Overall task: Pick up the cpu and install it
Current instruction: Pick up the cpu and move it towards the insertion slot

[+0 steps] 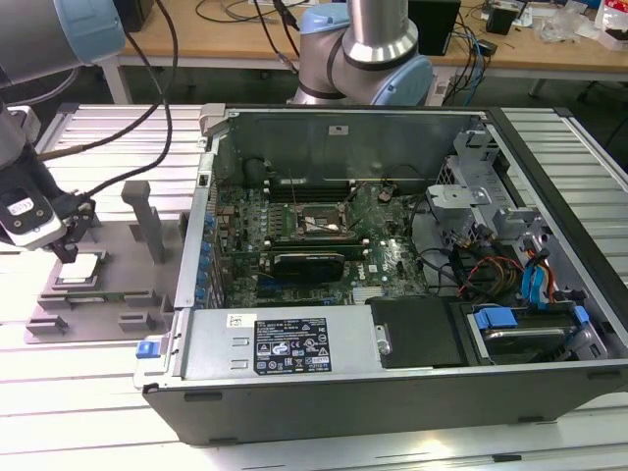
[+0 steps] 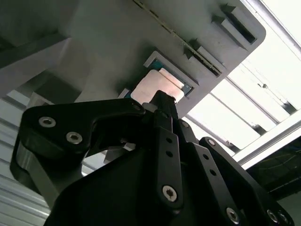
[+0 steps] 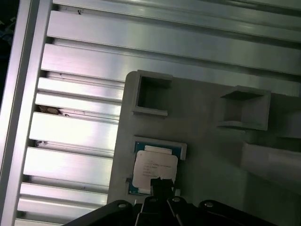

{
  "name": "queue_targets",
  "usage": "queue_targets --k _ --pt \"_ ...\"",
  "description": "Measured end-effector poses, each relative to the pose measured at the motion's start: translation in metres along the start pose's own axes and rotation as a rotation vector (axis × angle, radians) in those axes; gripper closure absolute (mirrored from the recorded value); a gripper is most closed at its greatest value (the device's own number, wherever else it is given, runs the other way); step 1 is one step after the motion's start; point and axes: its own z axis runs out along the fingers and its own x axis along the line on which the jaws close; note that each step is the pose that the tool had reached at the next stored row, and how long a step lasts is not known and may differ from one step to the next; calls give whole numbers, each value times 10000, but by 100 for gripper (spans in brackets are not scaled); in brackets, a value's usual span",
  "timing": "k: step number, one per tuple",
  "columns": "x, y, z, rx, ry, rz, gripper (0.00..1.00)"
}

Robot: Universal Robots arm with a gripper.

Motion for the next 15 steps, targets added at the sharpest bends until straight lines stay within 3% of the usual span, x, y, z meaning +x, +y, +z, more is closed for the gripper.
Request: queue_targets --k 4,9,11,12,13,15 --pt "1 -1 36 11 -24 498 89" --pt "1 -2 43 13 -23 504 89" --pt "2 -2 44 12 -23 503 77" --pt "1 -2 45 12 -24 503 77" --pt "1 -2 45 12 -24 503 64" --pt "2 -2 46 12 -23 504 58"
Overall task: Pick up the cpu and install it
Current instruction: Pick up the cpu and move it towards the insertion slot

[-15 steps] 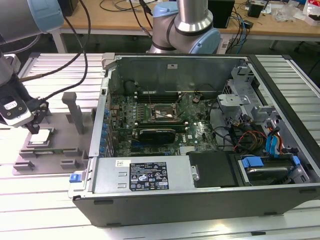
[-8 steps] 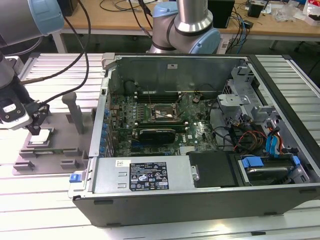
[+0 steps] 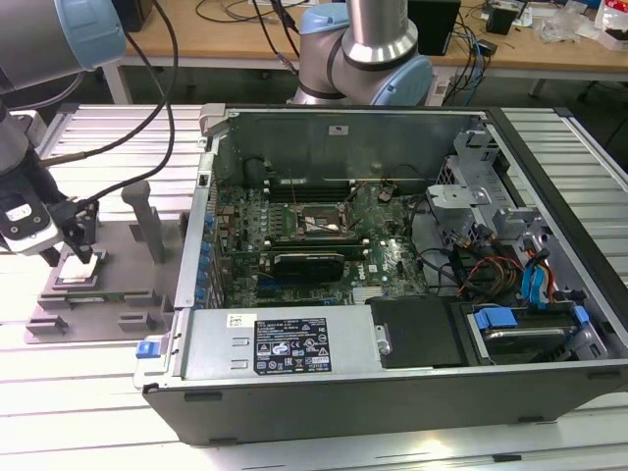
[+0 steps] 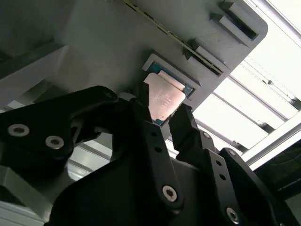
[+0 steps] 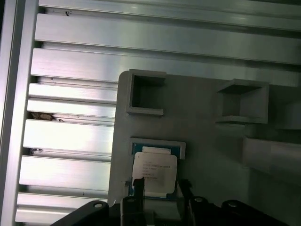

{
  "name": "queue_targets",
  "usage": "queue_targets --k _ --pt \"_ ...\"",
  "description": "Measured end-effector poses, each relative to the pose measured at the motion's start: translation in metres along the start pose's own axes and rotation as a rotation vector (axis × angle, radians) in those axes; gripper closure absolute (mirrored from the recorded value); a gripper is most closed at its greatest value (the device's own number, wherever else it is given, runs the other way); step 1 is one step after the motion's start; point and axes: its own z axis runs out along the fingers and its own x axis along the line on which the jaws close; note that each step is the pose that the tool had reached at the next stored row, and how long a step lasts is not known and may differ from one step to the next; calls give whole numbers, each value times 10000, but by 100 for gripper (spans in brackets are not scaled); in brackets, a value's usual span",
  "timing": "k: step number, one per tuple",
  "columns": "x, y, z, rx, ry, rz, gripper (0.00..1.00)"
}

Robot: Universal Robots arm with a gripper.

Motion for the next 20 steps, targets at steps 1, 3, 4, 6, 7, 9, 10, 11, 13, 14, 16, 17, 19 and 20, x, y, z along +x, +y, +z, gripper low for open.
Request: queue_targets --k 1,3,4,6,7,9,10,11,13,14,16,17,19,20 --pt "0 0 0 0 0 0 52" --pt "0 0 2 0 0 0 40" --pt "0 0 8 -10 -5 25 40" --pt "1 -1 32 -47 -23 381 40" --pt "1 -2 42 -59 -31 518 40" --pt "1 -2 62 -68 -37 646 40" --pt "1 -2 74 -68 -36 647 40" --pt "1 -2 90 -69 -37 647 40" --pt "9 7 124 -69 -37 649 40" --pt "15 17 144 -69 -37 649 40" --pt "20 41 167 -68 -36 648 40" --pt "25 56 176 -68 -37 648 40" --pt "28 62 203 -69 -36 646 40" --pt "28 61 223 -68 -37 646 40"
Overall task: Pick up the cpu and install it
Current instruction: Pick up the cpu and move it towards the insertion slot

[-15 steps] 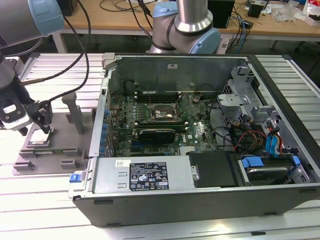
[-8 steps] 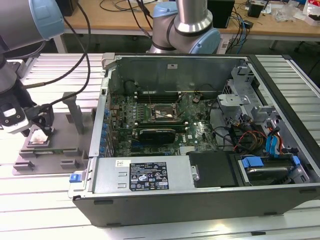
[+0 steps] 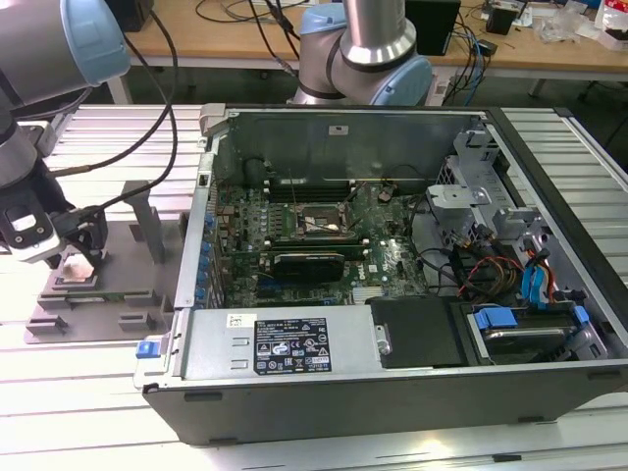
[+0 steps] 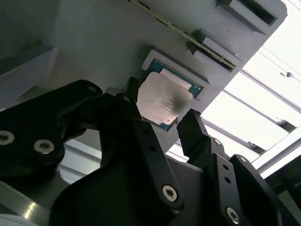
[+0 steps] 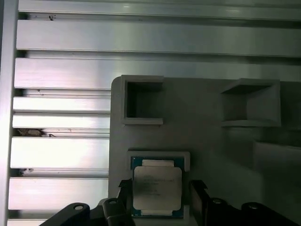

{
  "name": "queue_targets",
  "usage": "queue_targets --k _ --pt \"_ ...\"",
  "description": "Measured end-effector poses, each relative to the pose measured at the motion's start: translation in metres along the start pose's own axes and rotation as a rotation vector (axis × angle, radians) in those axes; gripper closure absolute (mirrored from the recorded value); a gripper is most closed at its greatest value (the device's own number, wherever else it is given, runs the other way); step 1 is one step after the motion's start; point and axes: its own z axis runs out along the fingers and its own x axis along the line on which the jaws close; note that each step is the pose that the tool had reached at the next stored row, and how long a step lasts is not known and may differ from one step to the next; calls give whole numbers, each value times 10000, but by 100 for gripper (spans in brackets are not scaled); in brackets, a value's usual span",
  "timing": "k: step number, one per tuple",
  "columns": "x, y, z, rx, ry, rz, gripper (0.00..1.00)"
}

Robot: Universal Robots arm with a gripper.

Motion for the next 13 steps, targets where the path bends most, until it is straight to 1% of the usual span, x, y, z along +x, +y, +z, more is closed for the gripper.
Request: queue_targets --k 3,7,9,11,13 --pt "2 -1 50 -1 0 1 40" --pt "12 -1 57 0 -2 34 40" --pt "13 -2 72 2 -1 34 40" --pt "14 -3 106 1 -1 35 40" --pt "14 -3 113 0 -1 35 40"
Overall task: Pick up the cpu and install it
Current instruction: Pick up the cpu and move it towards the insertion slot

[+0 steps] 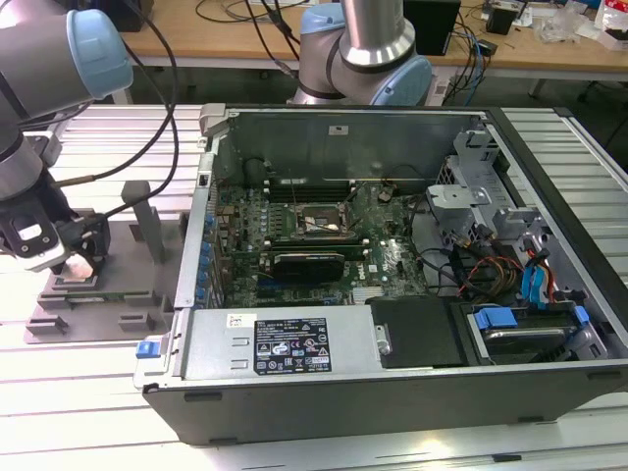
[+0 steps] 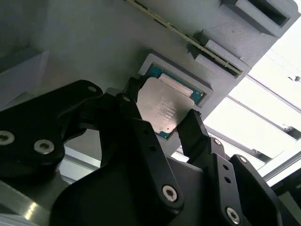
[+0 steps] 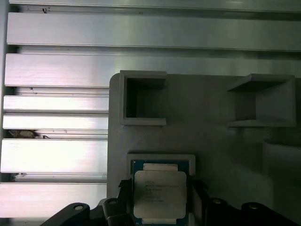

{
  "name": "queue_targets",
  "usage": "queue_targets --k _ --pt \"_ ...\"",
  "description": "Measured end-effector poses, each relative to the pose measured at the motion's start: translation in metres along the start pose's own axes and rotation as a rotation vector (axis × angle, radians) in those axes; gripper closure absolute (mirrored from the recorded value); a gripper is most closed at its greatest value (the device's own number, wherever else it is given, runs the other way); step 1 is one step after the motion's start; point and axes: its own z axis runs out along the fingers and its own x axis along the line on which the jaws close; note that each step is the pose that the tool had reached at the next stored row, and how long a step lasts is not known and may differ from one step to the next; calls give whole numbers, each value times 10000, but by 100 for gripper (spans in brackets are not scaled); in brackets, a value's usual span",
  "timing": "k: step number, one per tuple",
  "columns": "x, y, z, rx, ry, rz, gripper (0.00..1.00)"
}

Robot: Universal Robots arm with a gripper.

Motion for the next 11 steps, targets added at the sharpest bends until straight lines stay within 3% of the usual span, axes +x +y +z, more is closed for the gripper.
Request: queue_targets --k 11 --pt "0 15 8 -1 0 -1 40"
